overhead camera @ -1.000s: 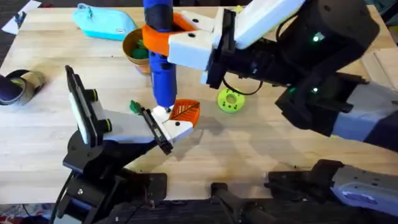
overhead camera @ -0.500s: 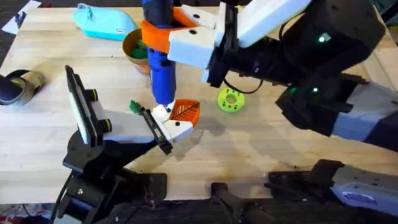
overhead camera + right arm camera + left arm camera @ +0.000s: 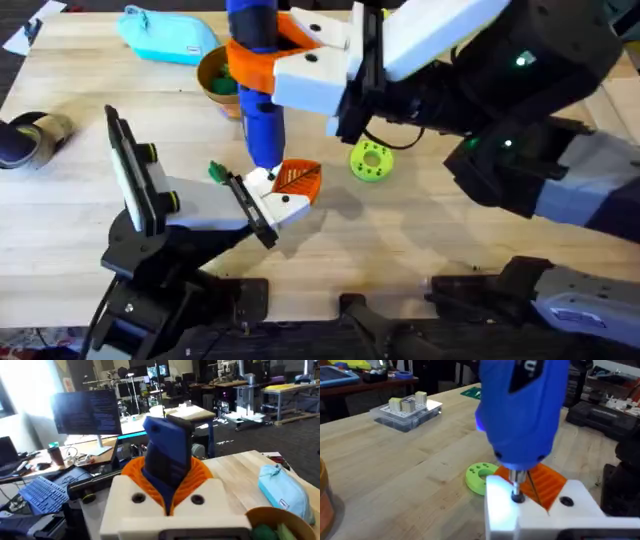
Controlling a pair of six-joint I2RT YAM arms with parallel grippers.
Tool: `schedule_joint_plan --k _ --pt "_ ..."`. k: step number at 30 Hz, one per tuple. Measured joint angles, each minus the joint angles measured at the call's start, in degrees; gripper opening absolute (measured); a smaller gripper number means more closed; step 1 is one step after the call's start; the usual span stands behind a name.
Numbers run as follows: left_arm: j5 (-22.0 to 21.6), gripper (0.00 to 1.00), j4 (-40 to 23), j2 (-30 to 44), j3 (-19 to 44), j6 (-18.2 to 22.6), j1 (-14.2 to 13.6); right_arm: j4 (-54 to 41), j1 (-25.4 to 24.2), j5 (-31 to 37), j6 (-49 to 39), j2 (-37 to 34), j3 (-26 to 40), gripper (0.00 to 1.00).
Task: Pick up the gripper from the table and insert it into the empty holder that is missing its gripper. Then pick up a screw, insert it into the mounting hole, and use the screwdriver to tighten it. Finally, clean up the table by picking up the vegetable and placing it into the bucket.
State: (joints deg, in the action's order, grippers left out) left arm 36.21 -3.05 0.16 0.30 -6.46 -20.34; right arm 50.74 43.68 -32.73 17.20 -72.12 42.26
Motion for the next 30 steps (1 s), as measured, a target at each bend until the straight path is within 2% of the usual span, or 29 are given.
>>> schedule_joint_plan --k 30 --pt "0.0 0.017 0.0 0.1 0.0 -0.6 0.0 -0.8 0.1 -2.1 -1.8 0.0 0.0 0.024"
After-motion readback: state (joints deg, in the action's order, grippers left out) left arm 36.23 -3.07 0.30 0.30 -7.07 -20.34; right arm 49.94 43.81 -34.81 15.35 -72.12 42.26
